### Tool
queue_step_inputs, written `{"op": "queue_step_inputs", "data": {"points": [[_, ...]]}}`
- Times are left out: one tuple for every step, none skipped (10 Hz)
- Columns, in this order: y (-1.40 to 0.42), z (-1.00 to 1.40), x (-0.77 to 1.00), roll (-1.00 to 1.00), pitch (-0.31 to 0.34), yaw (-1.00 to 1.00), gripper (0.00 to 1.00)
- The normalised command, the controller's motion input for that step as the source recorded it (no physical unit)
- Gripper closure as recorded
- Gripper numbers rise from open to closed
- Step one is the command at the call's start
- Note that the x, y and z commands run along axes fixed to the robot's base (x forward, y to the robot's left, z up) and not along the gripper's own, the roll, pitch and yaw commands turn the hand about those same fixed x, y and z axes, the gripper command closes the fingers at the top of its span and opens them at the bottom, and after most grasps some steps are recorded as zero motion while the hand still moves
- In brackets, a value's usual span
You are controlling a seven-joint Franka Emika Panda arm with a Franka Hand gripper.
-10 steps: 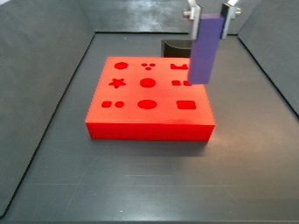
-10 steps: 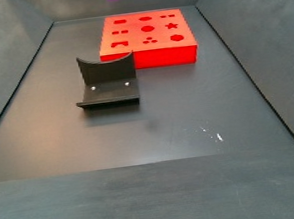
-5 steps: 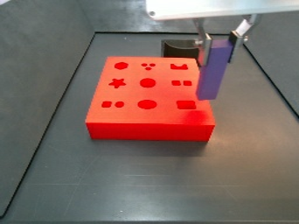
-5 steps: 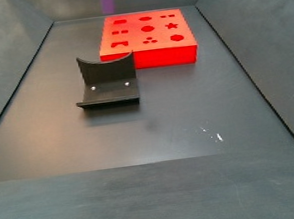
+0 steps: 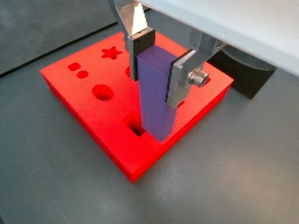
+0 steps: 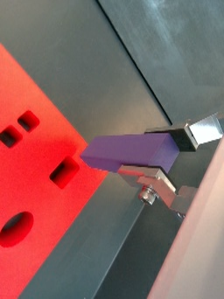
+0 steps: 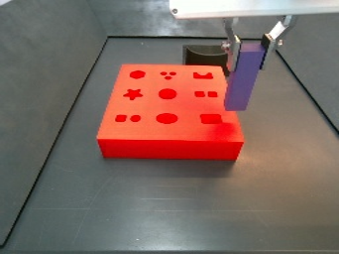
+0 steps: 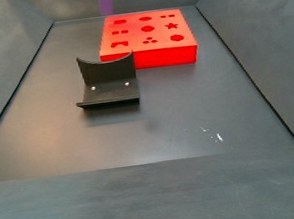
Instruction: Insert the rectangle object.
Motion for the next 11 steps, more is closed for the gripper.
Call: {"op": "queue_step_inputs", "data": {"points": [[0.00,0.02,-0.13,-0.17,0.079,0.14,1.00],[0.02,0.00,-0.20,-0.17,0.116,0.10,1.00],[0.00,0.00,-0.03,-0.15,0.097,0.08,1.00],[0.01,-0.05,0.05,-0.05,0.084,0.00,1.00],[0.11,-0.09,0.03,-0.01,0.087,0.00,1.00],[0.16,-0.10,0.00,0.00,0.103,-0.08,1.00],[0.19,-0.07,0.00,-0.01,0.110,-0.11,1.00],[0.07,0.00,0.00,-0.04,0.121,-0.04,1.00],[0.00,0.00,-0.02,-0.17,0.066,0.00,1.00],[0.00,0.00,-0.11,-0.22,0.034,0.00,1.00],[0.00,-0.04,-0.15,-0.27,0.023,0.00,1.00]]}}
